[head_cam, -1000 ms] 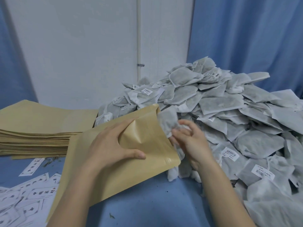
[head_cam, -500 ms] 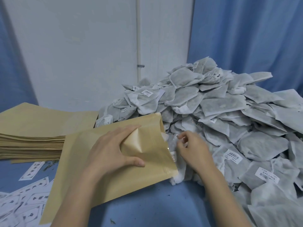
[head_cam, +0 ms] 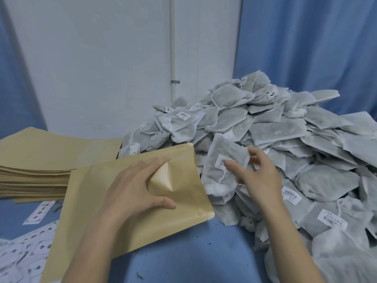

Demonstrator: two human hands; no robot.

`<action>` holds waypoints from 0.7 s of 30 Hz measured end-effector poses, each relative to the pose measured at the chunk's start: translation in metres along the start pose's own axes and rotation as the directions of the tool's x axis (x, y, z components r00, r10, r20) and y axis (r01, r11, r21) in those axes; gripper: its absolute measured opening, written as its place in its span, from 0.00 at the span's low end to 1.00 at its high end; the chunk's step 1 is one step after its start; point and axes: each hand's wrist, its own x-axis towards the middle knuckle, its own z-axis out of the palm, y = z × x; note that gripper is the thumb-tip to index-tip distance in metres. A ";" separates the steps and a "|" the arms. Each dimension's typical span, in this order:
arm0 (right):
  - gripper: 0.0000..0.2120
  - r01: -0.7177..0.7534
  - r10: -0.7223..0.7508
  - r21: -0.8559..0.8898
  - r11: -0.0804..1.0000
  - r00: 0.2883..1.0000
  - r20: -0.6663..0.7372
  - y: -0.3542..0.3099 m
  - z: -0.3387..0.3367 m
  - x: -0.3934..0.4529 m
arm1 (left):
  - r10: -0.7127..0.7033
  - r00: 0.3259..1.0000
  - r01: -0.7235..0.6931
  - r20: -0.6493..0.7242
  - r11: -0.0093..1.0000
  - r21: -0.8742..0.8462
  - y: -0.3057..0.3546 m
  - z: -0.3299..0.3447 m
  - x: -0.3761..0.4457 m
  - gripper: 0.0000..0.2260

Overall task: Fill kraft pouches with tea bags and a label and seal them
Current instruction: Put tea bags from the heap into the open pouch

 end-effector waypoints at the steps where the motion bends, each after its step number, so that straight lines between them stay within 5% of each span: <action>1: 0.18 -0.032 0.027 0.100 0.995 0.998 0.054 -0.006 -0.001 -0.002 | -0.002 1.000 0.002 -0.003 1.000 0.000 0.001 -0.001 0.000 0.44; 7: 0.15 0.033 -0.020 -0.033 0.999 0.941 0.338 -0.014 0.021 -0.012 | 0.160 0.986 -0.163 0.047 0.985 0.052 0.021 0.001 -0.002 0.44; 9: 0.08 0.035 0.008 -0.125 0.992 0.944 0.329 -0.013 0.037 -0.012 | 0.222 0.973 -0.226 0.061 0.970 0.090 0.034 0.007 -0.003 0.43; 12: 0.16 -0.020 0.148 -0.366 0.930 0.935 0.322 -0.018 0.046 -0.012 | 0.252 0.966 -0.257 0.062 0.962 0.096 0.044 0.010 -0.006 0.42; 15: 0.23 -0.023 0.311 -0.437 0.899 0.735 0.603 -0.026 0.068 -0.035 | 0.278 0.955 -0.290 0.103 0.948 0.134 0.044 0.002 -0.011 0.41; 16: 0.28 0.157 0.232 -0.496 0.854 0.739 0.633 -0.016 0.073 -0.036 | 0.283 0.953 -0.297 0.108 0.944 0.145 0.043 -0.002 -0.013 0.40; 17: 0.34 0.303 0.264 -0.656 0.692 0.738 0.620 -0.041 0.096 -0.048 | 0.282 0.953 -0.296 0.107 0.943 0.150 0.041 -0.007 -0.016 0.39; 18: 0.37 0.323 0.345 -0.784 0.530 0.762 0.548 -0.055 0.106 -0.055 | 0.276 0.956 -0.289 0.100 0.945 0.153 0.038 -0.013 -0.018 0.39; 19: 0.36 0.360 0.368 -0.777 0.516 0.727 0.580 -0.069 0.114 -0.063 | 0.265 0.960 -0.278 0.095 0.947 0.159 0.033 -0.019 -0.020 0.38; 20: 0.31 0.491 0.227 -0.633 0.599 0.653 0.722 -0.061 0.096 -0.060 | 0.252 0.963 -0.264 0.091 0.949 0.170 0.027 -0.026 -0.024 0.37; 21: 0.26 0.422 0.178 -0.531 0.735 0.636 0.751 -0.049 0.095 -0.070 | 0.235 0.968 -0.249 0.091 0.950 0.187 0.020 -0.034 -0.027 0.37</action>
